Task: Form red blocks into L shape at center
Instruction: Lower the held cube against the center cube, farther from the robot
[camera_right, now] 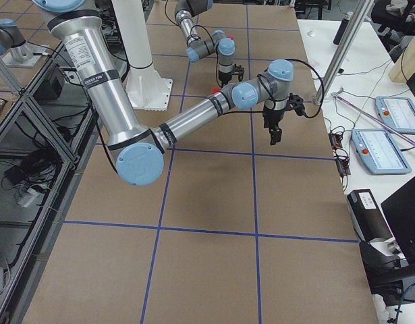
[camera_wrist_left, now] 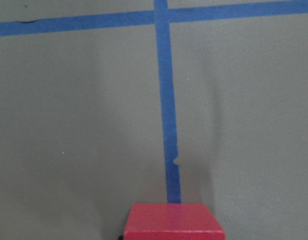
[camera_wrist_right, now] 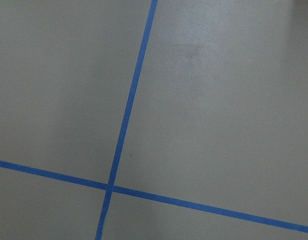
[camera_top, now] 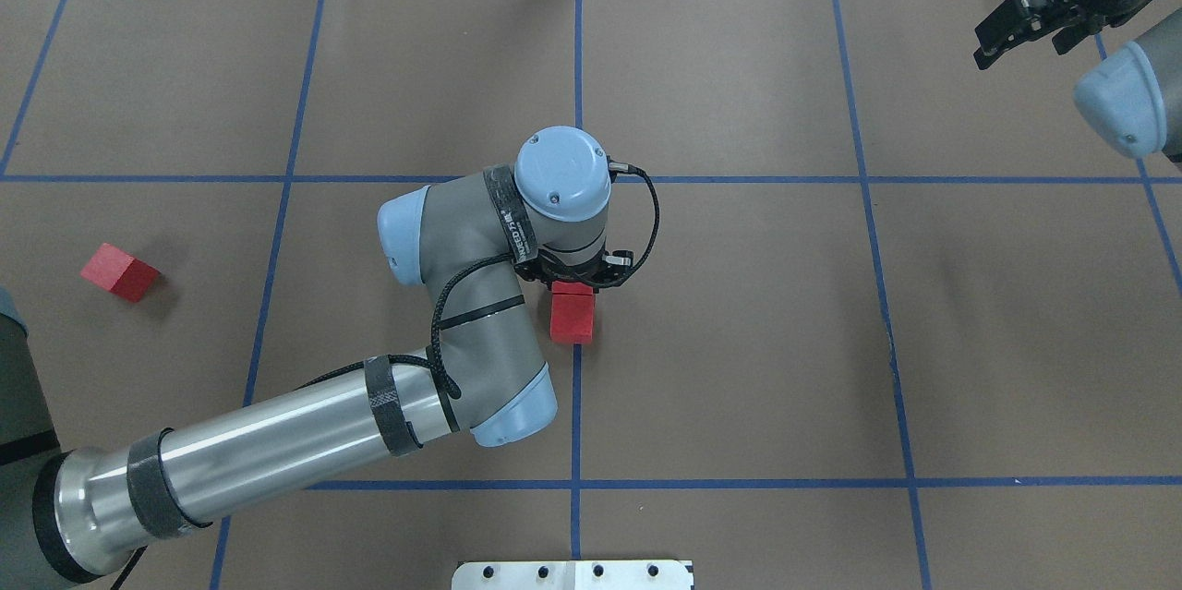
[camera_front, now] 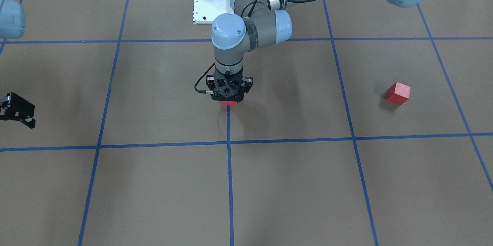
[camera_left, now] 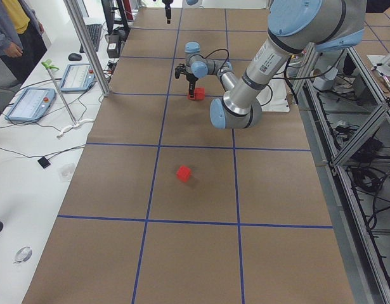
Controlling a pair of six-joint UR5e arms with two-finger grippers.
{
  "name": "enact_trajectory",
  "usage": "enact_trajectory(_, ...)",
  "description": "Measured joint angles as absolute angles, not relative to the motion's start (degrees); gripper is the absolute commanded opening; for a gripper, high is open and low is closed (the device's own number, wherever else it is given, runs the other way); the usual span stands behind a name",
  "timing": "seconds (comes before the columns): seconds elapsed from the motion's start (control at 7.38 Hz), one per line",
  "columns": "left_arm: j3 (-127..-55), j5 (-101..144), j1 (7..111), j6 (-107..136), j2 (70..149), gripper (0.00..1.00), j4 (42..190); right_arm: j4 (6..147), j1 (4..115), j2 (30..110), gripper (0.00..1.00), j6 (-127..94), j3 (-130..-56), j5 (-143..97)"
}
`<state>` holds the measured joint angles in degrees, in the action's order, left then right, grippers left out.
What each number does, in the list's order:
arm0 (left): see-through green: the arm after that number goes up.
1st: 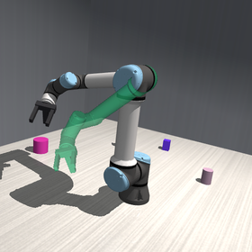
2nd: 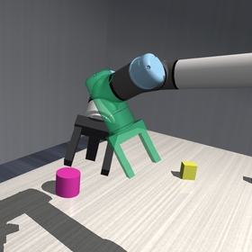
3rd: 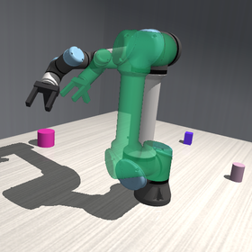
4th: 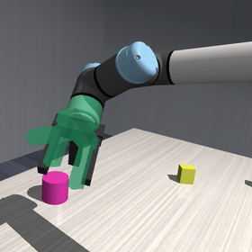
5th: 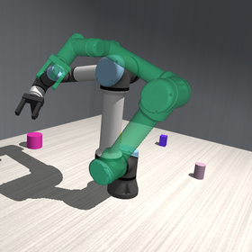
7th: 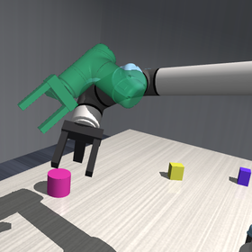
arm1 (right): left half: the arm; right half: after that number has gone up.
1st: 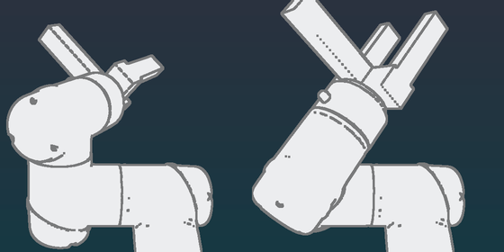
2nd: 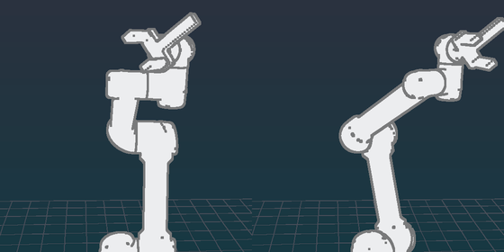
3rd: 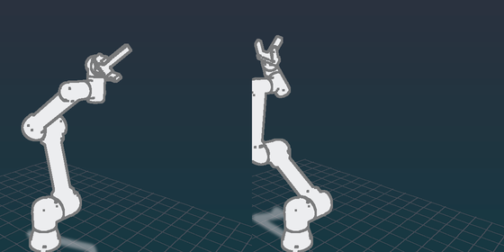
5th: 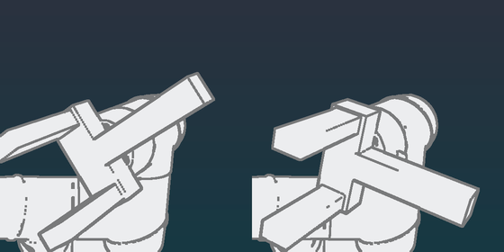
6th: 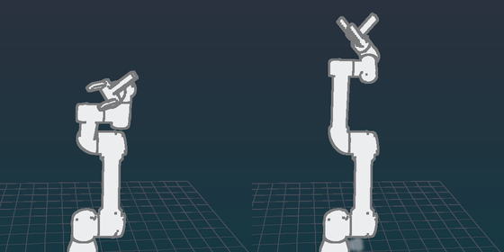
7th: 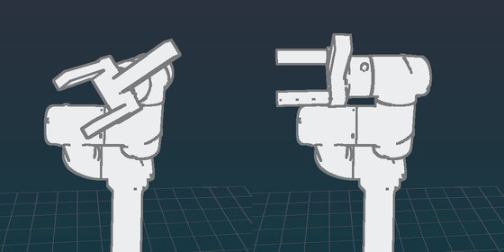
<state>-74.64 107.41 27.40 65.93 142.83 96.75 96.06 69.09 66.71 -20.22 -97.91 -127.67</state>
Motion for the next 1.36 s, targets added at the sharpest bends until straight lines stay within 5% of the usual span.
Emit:
enact_trajectory(0.68, -74.69, 107.40, 27.26, 66.06, 142.60, 0.00, 97.28, 96.06, 69.08, 66.71, 1.00, -20.21, -97.91, -127.62)
enact_trajectory(0.81, -74.72, 107.42, 27.20, 66.08, 142.64, 0.22, 97.29, 96.05, 69.08, 66.71, 1.00, -20.21, -97.91, -127.62)
enact_trajectory(0.95, -74.73, 107.41, 27.17, 66.09, 142.68, 0.66, 97.28, 96.01, 69.08, 66.71, 1.00, -20.22, -97.91, -127.62)
enact_trajectory(1.08, -74.75, 107.41, 27.14, 66.09, 142.70, 0.99, 97.29, 96.00, 69.08, 66.71, 1.00, -20.22, -97.91, -127.62)
enact_trajectory(1.36, -74.78, 107.40, 27.10, 66.04, 142.60, 0.99, 97.29, 96.05, 69.08, 66.71, 1.00, -20.21, -97.91, -127.62)
